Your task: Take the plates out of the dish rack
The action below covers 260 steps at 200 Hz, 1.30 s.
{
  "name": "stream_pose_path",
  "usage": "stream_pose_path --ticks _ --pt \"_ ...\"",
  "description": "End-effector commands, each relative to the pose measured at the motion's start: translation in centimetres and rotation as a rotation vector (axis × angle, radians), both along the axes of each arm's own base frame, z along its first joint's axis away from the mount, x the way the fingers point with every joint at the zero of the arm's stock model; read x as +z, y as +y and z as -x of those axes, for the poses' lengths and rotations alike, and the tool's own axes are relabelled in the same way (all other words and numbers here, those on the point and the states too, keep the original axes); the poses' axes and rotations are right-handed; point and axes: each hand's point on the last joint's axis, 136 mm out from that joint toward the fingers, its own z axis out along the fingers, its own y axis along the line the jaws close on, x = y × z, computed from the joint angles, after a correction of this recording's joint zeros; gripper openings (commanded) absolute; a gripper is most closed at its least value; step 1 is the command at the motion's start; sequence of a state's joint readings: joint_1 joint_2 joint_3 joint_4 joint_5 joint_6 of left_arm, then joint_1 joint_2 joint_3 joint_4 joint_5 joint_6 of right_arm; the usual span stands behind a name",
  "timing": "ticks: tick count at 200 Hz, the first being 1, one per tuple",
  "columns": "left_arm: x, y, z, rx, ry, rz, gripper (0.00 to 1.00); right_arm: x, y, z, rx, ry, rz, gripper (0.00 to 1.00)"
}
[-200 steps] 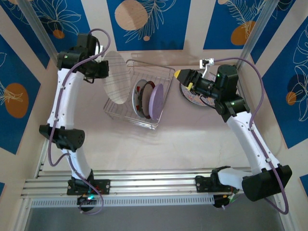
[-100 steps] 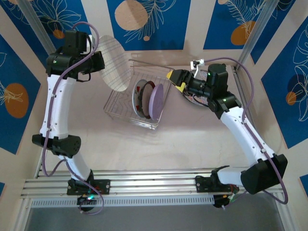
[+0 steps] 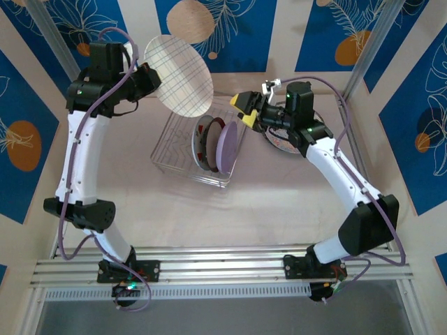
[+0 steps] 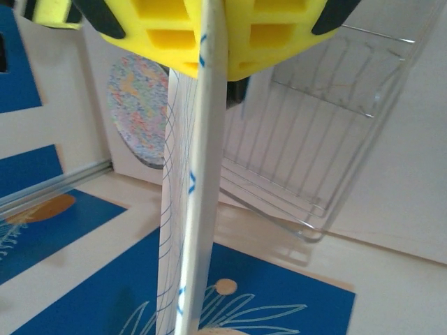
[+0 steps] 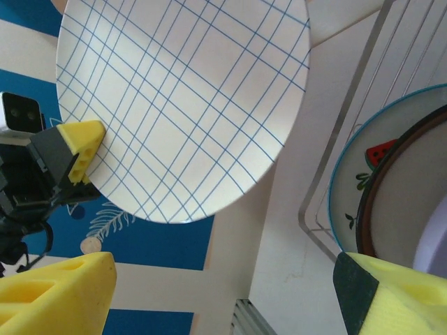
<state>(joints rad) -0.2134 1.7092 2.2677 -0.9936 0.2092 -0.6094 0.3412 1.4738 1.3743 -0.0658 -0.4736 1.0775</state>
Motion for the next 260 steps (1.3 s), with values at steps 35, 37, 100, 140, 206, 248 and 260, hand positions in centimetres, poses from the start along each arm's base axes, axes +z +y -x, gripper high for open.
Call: stream_pose_path --ticks 35,37,100,140,206,248,260 --pt "4.8 -2.5 0.4 -0.082 -0.114 0.237 0.00 1.8 1.1 -1.7 0.027 0.004 -0.089 0.83" --pt "4.8 -2.6 0.4 -0.085 -0.114 0.244 0.00 1.7 1.1 -1.7 0.028 0.006 -0.091 0.83" --pt "4.5 -4.8 -0.3 -0.132 -0.095 0.371 0.00 1.3 1.1 -3.3 0.028 0.044 -0.135 0.83" --pt "4.1 -6.2 -0.6 -0.159 -0.080 0.418 0.00 1.2 0.8 -4.0 0.020 0.056 -0.163 0.83" --pt "2.9 -8.5 -1.2 -0.203 -0.039 0.456 0.00 1.6 0.2 -5.4 0.001 0.055 -0.211 0.73" --pt "2.1 -9.2 -1.4 -0.204 -0.021 0.465 0.00 2.2 -0.2 -6.2 -0.014 0.051 -0.236 0.54" --pt "2.0 -9.4 -1.5 -0.207 -0.018 0.474 0.00 2.3 -0.3 -6.3 -0.017 0.052 -0.242 0.50"
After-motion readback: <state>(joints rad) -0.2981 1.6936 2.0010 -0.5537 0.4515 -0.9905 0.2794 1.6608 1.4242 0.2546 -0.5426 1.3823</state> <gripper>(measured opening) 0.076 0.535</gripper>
